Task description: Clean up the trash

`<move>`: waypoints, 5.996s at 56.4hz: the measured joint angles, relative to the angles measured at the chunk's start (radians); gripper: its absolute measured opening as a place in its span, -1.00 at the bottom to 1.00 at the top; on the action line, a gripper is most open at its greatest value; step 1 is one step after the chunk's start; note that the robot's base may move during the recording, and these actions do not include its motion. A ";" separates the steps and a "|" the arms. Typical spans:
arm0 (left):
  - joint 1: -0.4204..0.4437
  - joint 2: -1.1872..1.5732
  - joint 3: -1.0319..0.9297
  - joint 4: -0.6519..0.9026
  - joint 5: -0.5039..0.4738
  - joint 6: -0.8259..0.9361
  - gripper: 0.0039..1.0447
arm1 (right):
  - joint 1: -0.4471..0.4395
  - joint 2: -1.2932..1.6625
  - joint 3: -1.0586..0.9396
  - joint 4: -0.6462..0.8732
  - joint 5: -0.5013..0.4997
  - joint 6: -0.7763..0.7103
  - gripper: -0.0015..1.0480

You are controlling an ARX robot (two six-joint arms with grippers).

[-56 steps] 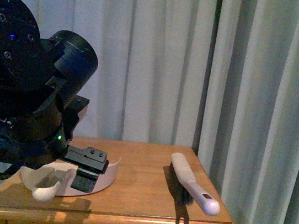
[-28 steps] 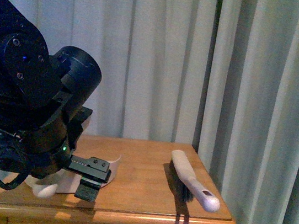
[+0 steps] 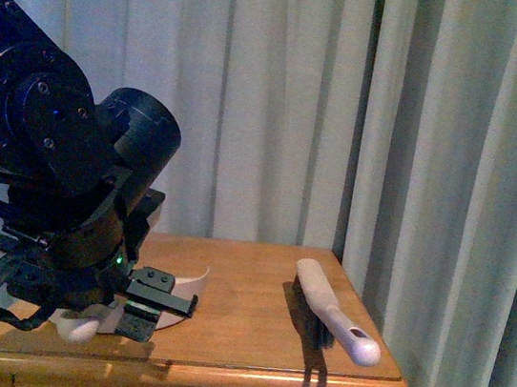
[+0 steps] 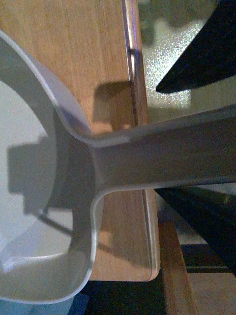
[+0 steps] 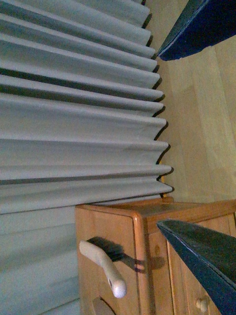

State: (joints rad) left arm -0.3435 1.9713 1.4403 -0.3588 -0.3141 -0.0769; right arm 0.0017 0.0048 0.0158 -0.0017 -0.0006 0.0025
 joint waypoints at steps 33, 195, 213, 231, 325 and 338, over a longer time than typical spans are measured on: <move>0.002 -0.065 -0.068 0.143 0.026 -0.016 -0.45 | 0.000 0.000 0.000 0.000 0.000 0.000 0.86; 0.609 -1.683 -1.133 0.698 0.500 -0.060 -0.45 | 0.496 1.992 1.523 -0.391 0.204 0.562 0.86; 0.609 -1.683 -1.133 0.698 0.500 -0.060 -0.45 | 0.505 2.045 1.574 -0.409 0.190 0.585 0.76; 0.609 -1.683 -1.133 0.698 0.500 -0.060 -0.45 | 0.504 2.069 1.590 -0.445 0.174 0.584 -0.08; 0.609 -1.683 -1.133 0.698 0.500 -0.060 -0.45 | 0.657 0.727 0.614 0.153 0.663 -0.025 -0.63; 0.609 -1.683 -1.135 0.698 0.516 -0.060 -0.45 | 0.655 0.726 0.613 0.152 0.673 -0.018 -0.63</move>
State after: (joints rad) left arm 0.2657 0.2882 0.3054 0.3389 0.2020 -0.1368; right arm 0.6571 0.7303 0.6285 0.1505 0.6724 -0.0154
